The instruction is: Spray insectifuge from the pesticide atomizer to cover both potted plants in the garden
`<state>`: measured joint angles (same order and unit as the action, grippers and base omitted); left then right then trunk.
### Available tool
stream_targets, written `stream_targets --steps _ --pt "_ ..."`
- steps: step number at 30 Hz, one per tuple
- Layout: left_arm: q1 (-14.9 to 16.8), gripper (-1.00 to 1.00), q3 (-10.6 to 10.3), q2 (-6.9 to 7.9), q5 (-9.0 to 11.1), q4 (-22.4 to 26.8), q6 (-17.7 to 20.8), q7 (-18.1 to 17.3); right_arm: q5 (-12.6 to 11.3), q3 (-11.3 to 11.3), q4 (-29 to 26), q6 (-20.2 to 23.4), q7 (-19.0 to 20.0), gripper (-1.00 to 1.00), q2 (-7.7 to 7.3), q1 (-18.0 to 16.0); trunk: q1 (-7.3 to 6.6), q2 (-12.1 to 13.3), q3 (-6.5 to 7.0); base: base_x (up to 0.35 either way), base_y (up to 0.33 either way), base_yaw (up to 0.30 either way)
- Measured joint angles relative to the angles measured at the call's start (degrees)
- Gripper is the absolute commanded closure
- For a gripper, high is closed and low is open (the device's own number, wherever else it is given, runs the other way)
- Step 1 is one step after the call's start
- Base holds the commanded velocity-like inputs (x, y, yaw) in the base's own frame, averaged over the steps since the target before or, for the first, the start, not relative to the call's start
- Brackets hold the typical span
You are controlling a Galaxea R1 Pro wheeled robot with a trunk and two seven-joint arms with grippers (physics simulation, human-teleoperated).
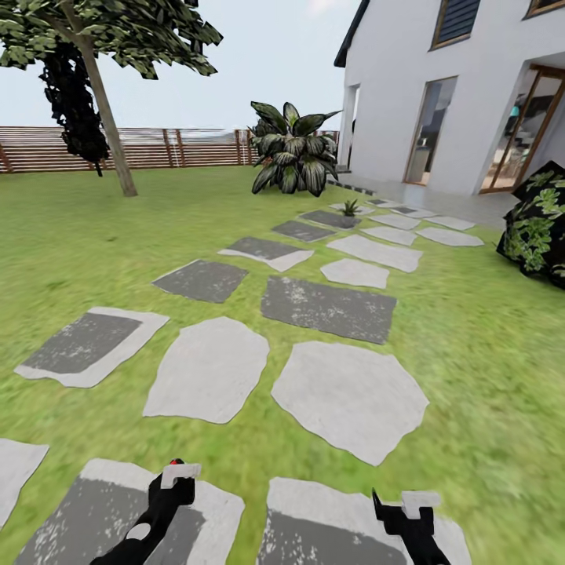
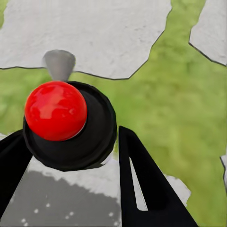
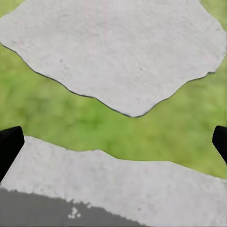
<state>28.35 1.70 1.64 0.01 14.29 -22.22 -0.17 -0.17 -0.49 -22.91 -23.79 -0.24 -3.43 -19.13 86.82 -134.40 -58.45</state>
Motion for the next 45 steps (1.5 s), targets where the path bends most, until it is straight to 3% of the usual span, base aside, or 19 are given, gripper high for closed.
stream_targets --steps 45 --pt "0.0 1.0 0.0 0.05 0.08 0.0 0.0 -0.03 0.0 0.08 0.02 0.06 0.0 -1.0 0.09 0.0 0.0 0.0 0.0 0.337 0.0 0.0"
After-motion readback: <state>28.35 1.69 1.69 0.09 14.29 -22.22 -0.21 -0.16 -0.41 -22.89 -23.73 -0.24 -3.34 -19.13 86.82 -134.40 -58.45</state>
